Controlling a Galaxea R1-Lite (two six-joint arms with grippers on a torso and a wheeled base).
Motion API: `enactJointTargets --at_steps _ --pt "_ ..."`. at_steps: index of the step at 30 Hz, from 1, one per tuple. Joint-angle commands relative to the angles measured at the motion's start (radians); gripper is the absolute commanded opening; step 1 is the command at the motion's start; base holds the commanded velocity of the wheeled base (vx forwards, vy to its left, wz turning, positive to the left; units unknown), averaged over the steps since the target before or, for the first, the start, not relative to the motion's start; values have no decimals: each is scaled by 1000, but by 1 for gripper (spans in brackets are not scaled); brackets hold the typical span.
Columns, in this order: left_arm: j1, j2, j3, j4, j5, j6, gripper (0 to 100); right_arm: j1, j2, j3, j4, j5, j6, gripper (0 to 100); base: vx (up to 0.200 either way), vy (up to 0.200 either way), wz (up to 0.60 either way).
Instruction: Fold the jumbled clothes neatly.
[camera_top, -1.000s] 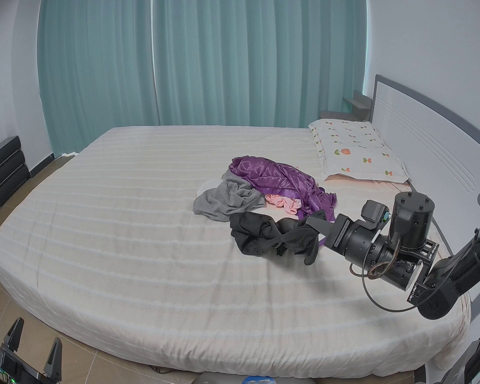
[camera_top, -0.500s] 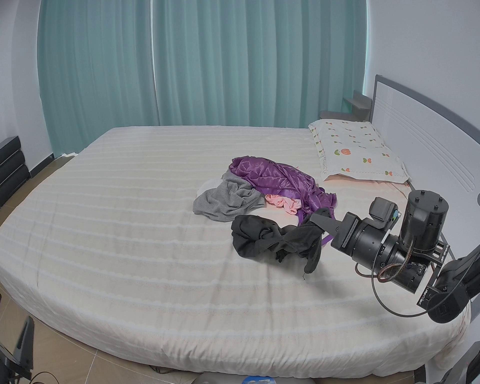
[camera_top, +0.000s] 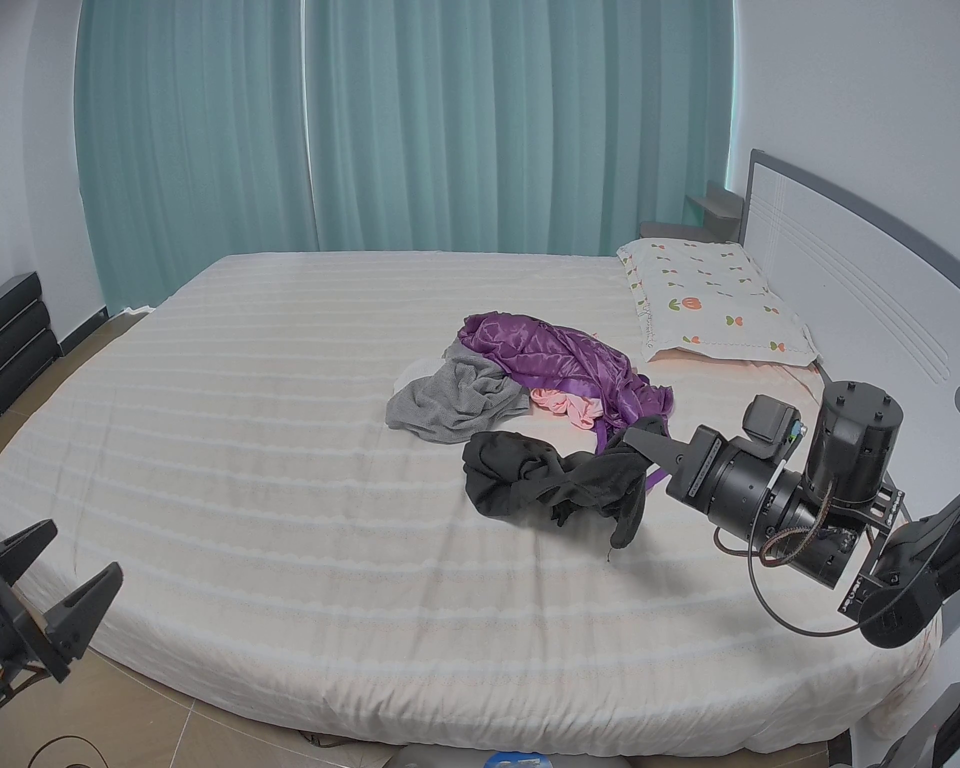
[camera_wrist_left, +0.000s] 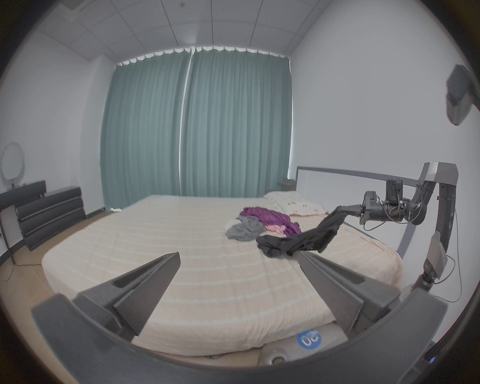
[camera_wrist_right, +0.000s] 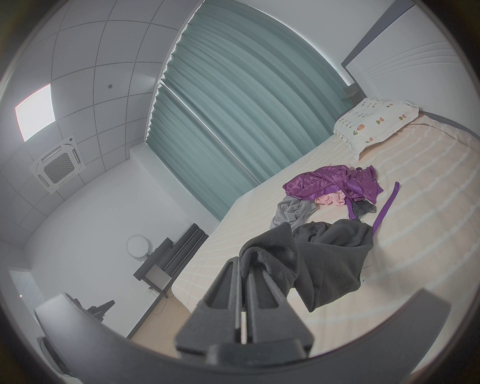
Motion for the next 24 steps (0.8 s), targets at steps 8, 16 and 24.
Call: enactJointTargets --at_steps 8,16,24 --pt "-88 720 -61 -226 -87 -9 100 13 -38 -30 -2 1 -15 0 0 0 0" --pt "-200 997 -114 -355 -87 -32 100 86 -75 -105 -2 1 -84 0 0 0 0" --pt "-334 1212 -256 -361 -79 -85 100 107 -75 -134 -3 1 -124 0 0 0 0"
